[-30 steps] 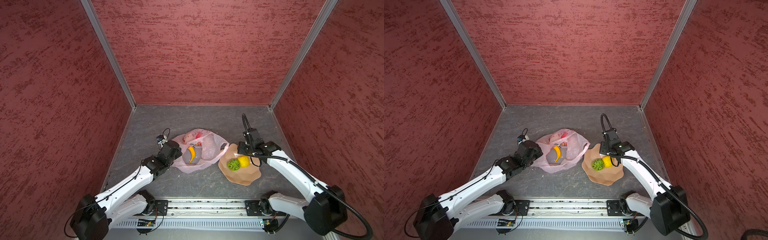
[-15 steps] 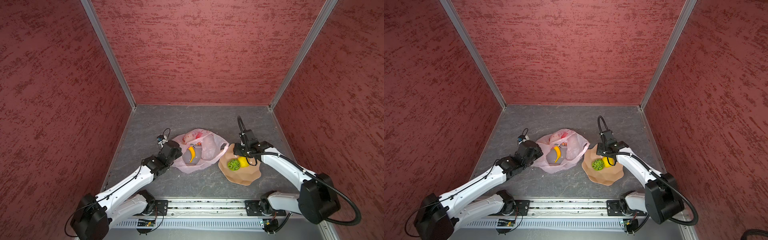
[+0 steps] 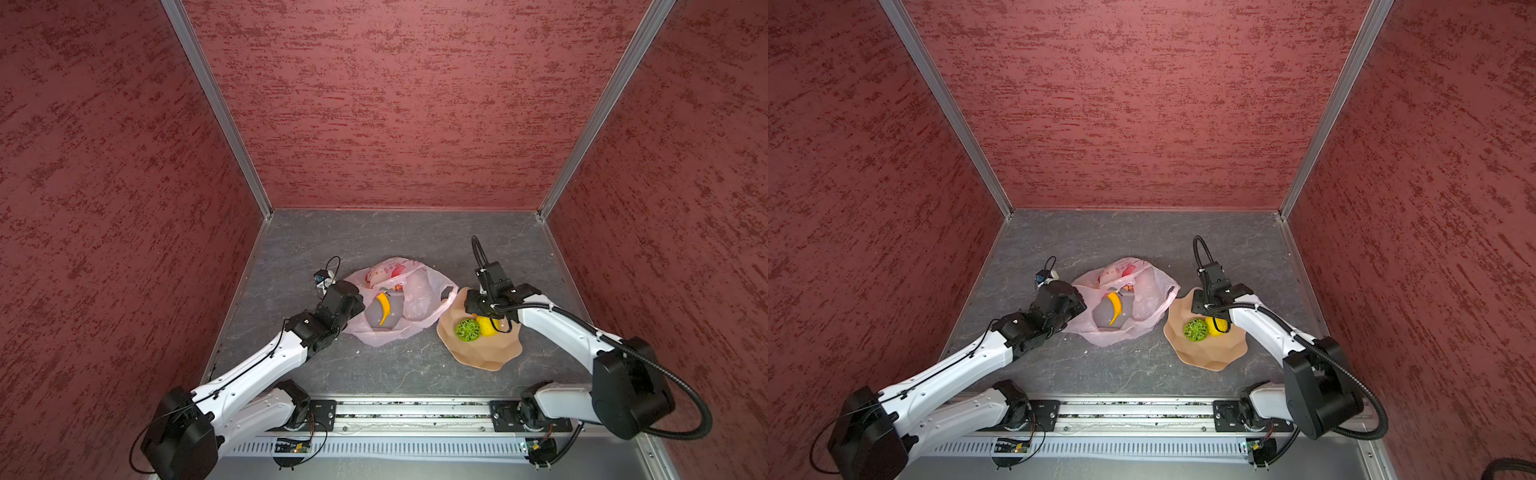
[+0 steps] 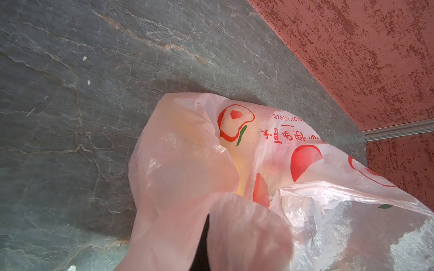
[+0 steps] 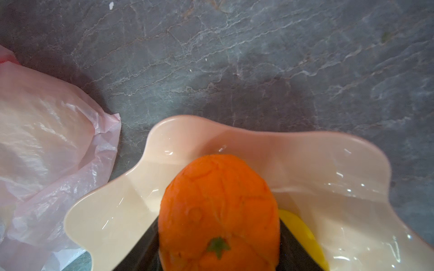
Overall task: Take the fake fruits out of the plastic bag
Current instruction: 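Carry the orange over the peach bowl and lower it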
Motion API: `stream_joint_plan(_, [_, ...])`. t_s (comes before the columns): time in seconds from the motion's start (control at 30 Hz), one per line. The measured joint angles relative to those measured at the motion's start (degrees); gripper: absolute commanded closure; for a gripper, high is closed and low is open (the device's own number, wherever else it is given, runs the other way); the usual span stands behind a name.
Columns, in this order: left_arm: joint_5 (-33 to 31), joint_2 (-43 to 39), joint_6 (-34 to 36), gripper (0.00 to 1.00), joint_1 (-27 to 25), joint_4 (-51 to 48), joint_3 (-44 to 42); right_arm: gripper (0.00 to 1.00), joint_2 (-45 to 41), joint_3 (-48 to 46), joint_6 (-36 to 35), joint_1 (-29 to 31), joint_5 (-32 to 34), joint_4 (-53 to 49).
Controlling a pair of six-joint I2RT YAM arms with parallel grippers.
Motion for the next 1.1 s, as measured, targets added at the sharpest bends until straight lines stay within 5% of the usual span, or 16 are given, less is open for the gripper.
stream_joint_plan(1.1, [-0.02, -0.72, 0.00, 1.00, 0.00, 0.11, 0.00, 0.26, 2.69, -0.13, 0.04, 1.84, -0.44, 0.76])
